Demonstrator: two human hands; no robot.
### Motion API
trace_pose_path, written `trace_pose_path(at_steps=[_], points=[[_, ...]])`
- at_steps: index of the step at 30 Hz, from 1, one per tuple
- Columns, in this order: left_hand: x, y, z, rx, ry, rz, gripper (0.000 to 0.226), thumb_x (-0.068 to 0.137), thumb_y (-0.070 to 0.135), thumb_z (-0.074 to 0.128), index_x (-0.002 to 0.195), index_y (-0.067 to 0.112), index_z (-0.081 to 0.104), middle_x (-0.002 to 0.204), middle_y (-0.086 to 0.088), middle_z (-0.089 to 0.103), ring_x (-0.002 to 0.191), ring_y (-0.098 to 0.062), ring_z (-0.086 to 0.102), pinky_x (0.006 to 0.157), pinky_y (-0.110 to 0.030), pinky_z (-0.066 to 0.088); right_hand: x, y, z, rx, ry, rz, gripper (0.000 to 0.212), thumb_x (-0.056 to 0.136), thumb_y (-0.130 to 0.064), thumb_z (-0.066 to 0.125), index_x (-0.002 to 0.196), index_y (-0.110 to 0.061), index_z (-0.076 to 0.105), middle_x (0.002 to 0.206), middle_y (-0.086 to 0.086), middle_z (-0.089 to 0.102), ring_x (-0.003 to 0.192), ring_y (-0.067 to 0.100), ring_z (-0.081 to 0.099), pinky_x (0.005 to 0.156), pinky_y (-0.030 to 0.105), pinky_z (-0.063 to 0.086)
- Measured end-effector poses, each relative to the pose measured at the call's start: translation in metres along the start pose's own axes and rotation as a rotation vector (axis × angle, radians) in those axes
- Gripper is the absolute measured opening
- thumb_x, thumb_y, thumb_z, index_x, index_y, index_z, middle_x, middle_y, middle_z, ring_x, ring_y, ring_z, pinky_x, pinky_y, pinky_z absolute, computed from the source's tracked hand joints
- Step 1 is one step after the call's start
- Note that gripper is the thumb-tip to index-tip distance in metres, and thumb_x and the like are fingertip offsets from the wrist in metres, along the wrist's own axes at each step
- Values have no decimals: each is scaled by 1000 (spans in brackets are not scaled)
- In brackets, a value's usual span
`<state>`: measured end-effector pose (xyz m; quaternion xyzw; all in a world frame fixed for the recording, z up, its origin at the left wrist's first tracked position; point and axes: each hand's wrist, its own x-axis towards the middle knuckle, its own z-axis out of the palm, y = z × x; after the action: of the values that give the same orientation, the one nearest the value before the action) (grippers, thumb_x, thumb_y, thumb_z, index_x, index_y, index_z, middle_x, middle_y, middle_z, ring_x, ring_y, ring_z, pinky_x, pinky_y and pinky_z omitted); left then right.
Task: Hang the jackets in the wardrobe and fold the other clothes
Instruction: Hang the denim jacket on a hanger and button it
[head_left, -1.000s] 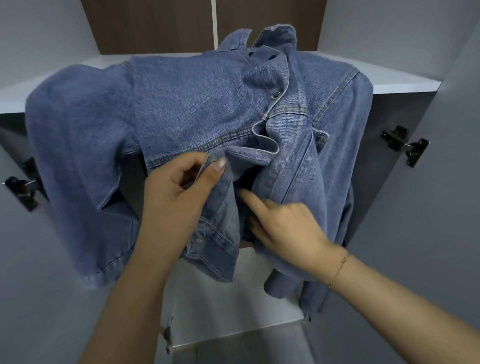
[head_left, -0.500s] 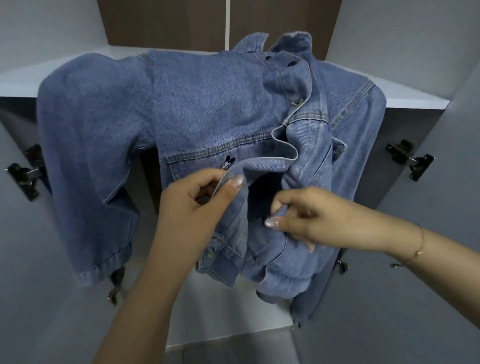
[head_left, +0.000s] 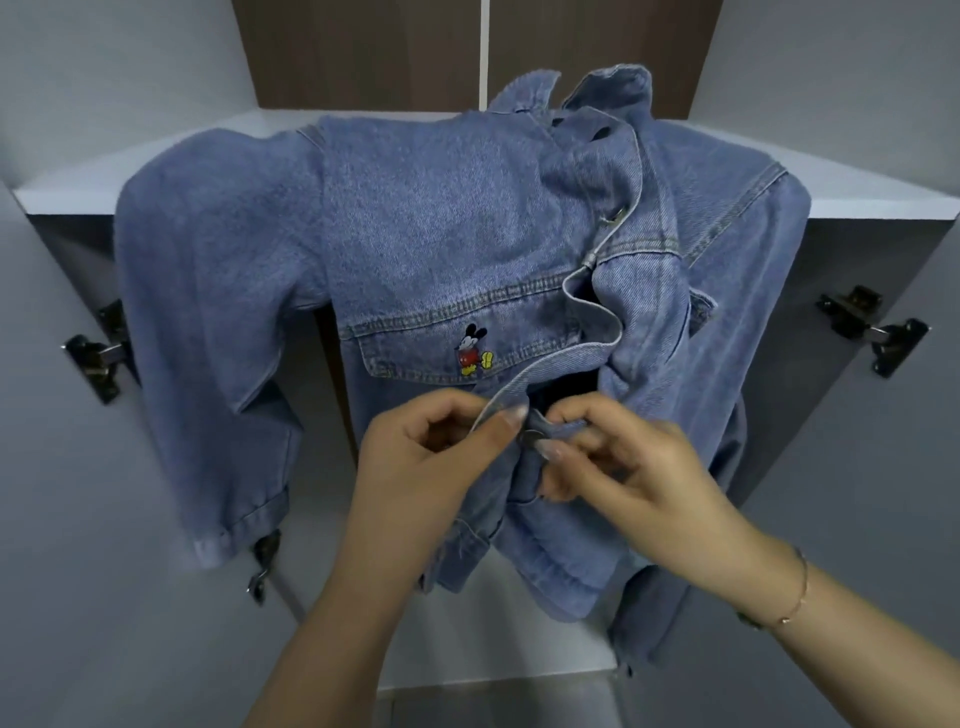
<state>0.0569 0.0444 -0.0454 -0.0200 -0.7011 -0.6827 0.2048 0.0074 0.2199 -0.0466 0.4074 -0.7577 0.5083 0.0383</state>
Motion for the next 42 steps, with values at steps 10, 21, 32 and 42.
trace_pose_path(at_steps=[10, 21, 32, 42], points=[[1, -1, -12, -34, -126, -18, 21, 86, 36, 68, 85, 18, 78, 89, -4, 72, 87, -16, 69, 78, -23, 53, 4, 26, 15, -162, 283, -198, 14, 94, -18, 60, 96, -5, 61, 72, -11, 69, 65, 1, 67, 55, 33, 56], [3, -4, -6, 33, -59, 44, 16, 71, 33, 75, 77, 18, 74, 76, -3, 72, 69, -10, 68, 64, -16, 51, 9, 28, 25, -30, 283, -247, 10, 93, -15, 60, 97, -6, 61, 72, -6, 70, 67, -1, 67, 54, 30, 56], [9, -16, 0, 315, -34, 185, 14, 76, 25, 77, 83, 15, 70, 84, 9, 64, 74, -7, 65, 68, -20, 53, 10, 33, 20, -22, 229, -19, 16, 90, -30, 60, 85, -15, 63, 59, -6, 62, 46, 19, 55, 47, 40, 47], [17, -18, 6, 374, 54, 221, 8, 79, 9, 78, 81, 13, 71, 81, 3, 65, 73, -9, 65, 70, -25, 55, 25, 12, 2, 593, -46, 344, 20, 90, -10, 54, 94, 7, 63, 75, 18, 64, 70, 24, 64, 70, 31, 57]])
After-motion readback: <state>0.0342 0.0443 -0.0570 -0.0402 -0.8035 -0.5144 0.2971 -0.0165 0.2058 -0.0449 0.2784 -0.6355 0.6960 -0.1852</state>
